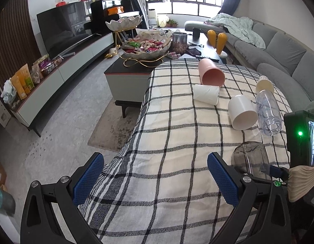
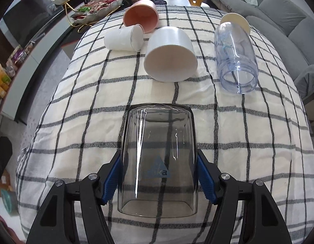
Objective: Flip cup upside down
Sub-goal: 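Lift the clear glass cup with the right gripper and rotate it over, then grasp the inverted clear glass cup with the left gripper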
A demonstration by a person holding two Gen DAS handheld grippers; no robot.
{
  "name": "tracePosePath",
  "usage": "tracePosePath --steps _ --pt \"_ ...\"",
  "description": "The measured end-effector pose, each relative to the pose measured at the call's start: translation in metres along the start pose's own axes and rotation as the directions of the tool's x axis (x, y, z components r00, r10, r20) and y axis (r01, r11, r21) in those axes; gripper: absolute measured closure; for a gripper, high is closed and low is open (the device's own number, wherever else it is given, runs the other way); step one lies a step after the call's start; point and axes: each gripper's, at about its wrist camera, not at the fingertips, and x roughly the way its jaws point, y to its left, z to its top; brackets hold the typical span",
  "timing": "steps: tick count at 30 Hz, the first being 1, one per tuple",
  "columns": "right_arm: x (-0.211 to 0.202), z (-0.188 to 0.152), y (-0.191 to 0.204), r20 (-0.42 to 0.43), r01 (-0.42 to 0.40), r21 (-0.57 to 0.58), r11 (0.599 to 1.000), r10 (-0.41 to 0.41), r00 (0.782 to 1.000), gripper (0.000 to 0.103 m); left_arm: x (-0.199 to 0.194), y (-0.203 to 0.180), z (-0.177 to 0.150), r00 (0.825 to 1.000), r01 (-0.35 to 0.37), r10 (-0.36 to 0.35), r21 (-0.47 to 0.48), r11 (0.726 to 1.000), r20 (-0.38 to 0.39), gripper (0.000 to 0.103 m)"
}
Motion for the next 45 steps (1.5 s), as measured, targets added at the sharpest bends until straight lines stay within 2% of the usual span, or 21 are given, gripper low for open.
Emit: tracePosePath --steps 4,6,9,15,19,23,27,30,33,37,39,42,45 --pt "-0.002 0.0 -0.001 -0.013 -0.03 0.002 1.0 0.03 0.999 0.033 -0.002 -0.001 0.001 1.0 -0.01 0.01 0.004 1.0 -0.004 0.0" --pt "-0.008 0.0 -0.001 -0.011 -0.043 0.002 0.999 0.043 0.999 0.026 -0.004 -0.002 0.002 1.0 -0.027 0.027 0.007 1.0 -0.002 0.0" --pt "-0.021 0.0 -0.005 0.006 -0.065 0.009 0.998 0.065 0.998 0.024 -0.01 -0.005 0.004 0.999 -0.04 0.04 0.012 0.999 0.001 0.0" --pt "-0.052 -0.003 -0.042 0.049 -0.047 0.057 0.997 0.044 0.998 0.021 -0.021 -0.029 0.012 1.0 -0.024 0.025 0.047 0.999 -0.009 0.0" --pt "-0.068 -0.008 -0.084 0.06 -0.004 0.122 0.992 -0.003 0.998 0.02 -0.022 -0.063 0.016 0.999 0.005 0.0 0.095 0.995 -0.045 0.0" --pt "-0.085 -0.011 -0.118 0.103 0.05 0.164 0.985 -0.068 0.992 0.02 -0.014 -0.103 0.019 0.993 0.044 -0.026 0.154 0.987 -0.114 0.0" --pt "-0.09 -0.01 -0.15 0.098 0.045 0.216 0.975 -0.068 0.993 0.016 -0.007 -0.131 0.022 0.983 0.082 -0.051 0.174 0.981 -0.174 0.0" --pt "-0.085 -0.01 -0.168 0.081 0.032 0.254 0.967 -0.055 0.995 0.016 0.002 -0.146 0.025 0.974 0.087 -0.043 0.189 0.978 -0.224 0.0" --pt "-0.078 -0.006 -0.181 0.06 0.014 0.288 0.958 -0.032 0.998 0.016 0.019 -0.156 0.027 0.947 0.104 -0.039 0.19 0.976 -0.318 0.0" --pt "-0.072 0.002 -0.191 0.056 -0.006 0.309 0.951 -0.012 0.998 0.016 0.049 -0.165 0.028 0.893 0.106 -0.005 0.2 0.974 -0.45 0.0" --pt "-0.068 0.009 -0.197 0.056 -0.021 0.325 0.946 0.003 0.998 0.016 0.065 -0.168 0.029 0.857 0.098 0.019 0.199 0.975 -0.515 0.0" --pt "-0.058 0.018 -0.201 0.047 -0.039 0.346 0.938 0.024 0.999 0.016 0.082 -0.174 0.033 0.815 0.099 0.039 0.207 0.973 -0.578 0.0" --pt "-0.044 0.025 -0.208 0.023 -0.055 0.367 0.929 0.05 0.998 0.016 0.095 -0.183 0.034 0.782 0.105 0.064 0.233 0.967 -0.62 0.0"
